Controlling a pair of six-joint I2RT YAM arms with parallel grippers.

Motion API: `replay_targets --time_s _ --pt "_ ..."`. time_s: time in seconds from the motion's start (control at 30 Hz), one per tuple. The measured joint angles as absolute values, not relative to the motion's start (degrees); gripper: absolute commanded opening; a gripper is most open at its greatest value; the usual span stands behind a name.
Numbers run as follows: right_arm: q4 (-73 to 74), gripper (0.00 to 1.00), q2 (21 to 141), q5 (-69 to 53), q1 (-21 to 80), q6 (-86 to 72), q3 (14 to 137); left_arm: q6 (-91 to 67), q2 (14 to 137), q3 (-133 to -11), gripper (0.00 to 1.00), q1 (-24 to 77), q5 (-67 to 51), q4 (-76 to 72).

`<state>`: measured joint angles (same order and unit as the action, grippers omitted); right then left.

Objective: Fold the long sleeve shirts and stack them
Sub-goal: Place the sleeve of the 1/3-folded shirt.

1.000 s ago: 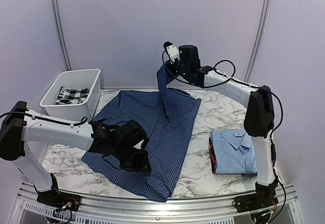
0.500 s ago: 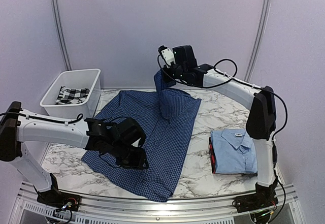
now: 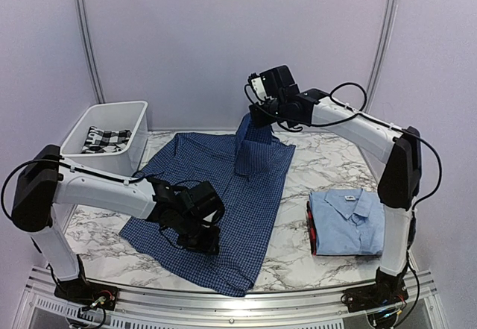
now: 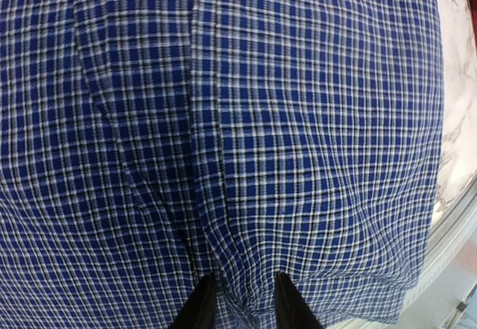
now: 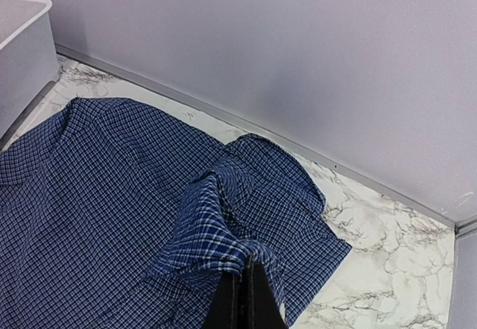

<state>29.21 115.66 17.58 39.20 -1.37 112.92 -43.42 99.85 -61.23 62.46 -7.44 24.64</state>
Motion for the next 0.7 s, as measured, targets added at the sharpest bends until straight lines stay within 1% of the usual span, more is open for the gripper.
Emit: replay_targets --time_s 0.07,0.2,0.53,0.57,0.6,0.63,0.67,0.7 --pt "30.59 0.00 115.26 17.78 39.48 -2.04 112.07 -42.78 100.18 -61.36 0.10 62.46 -7.77 24.75" --pt "33.06 0.00 115.15 18.06 40.62 -3.42 110.17 -42.41 100.27 -61.49 0.00 62.46 -8.16 24.73" --pt "42.74 0.00 111.81 16.58 44.38 -6.20 104.62 -42.50 99.11 -59.31 0.00 61.47 -8.05 24.73" --pt "44.05 0.00 111.02 16.01 44.95 -6.57 103.85 -42.59 98.74 -58.87 0.01 61.34 -8.03 24.73" --pt "44.95 0.00 110.52 15.62 45.41 -6.96 103.31 -42.61 98.41 -58.52 0.11 61.14 -8.03 24.73" --pt "45.84 0.01 110.00 15.27 46.06 -7.38 102.41 -42.61 98.10 -58.24 0.25 61.04 -8.03 24.71" --pt "46.81 0.04 109.56 14.68 46.81 -7.77 101.34 -42.63 97.86 -58.02 0.32 60.88 -8.08 24.69" --pt "47.90 0.08 109.38 14.04 47.68 -8.21 100.20 -42.76 97.49 -57.78 0.35 60.73 -8.10 24.75"
